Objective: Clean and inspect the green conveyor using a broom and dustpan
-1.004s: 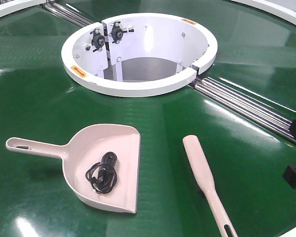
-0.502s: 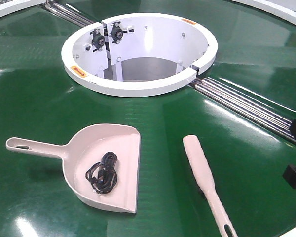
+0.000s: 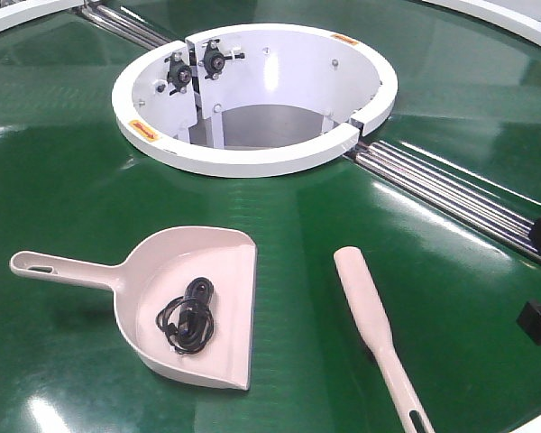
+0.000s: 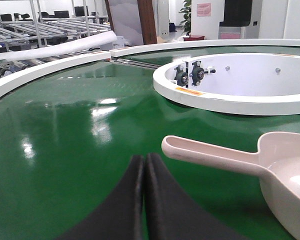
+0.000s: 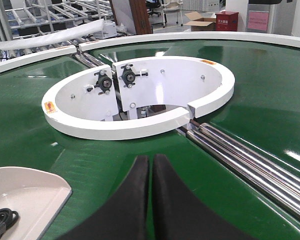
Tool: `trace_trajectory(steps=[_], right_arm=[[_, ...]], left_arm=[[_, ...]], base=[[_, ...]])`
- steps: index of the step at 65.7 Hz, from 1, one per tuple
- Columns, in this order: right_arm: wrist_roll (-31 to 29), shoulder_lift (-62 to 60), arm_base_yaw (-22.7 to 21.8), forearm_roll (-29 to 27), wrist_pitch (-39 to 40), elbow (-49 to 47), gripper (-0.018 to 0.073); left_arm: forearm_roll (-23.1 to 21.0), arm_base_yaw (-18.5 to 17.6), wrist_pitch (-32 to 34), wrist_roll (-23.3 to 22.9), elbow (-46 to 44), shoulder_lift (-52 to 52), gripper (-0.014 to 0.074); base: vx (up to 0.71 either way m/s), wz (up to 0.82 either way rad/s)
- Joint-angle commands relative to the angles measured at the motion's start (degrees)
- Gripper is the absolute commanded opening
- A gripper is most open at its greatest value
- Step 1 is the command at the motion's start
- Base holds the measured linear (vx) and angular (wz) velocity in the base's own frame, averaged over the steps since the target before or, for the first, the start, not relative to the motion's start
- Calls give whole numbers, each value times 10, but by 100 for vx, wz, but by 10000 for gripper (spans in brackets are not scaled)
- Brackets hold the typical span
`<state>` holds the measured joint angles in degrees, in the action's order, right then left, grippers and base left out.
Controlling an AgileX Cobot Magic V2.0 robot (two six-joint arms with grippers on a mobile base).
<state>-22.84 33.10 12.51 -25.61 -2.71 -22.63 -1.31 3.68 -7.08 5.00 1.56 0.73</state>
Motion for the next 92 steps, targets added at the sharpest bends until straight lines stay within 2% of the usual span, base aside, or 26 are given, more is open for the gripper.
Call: trace_trajectory(steps=[1, 51, 60, 92], right_arm=[[1, 1, 0, -1, 38, -17, -2], [1, 1, 0, -1, 38, -17, -2], [-4, 1, -1, 1, 66, -17, -2], [0, 4, -1, 11, 68, -16, -2]], left_arm=[[-6, 2, 46, -6, 13, 9, -22], [-6, 2, 46, -6, 13, 9, -22], [-6, 2, 46, -6, 13, 9, -22], [-6, 2, 46, -6, 13, 9, -22]], base=[[0, 0], [0, 0], [0, 0], [0, 0]])
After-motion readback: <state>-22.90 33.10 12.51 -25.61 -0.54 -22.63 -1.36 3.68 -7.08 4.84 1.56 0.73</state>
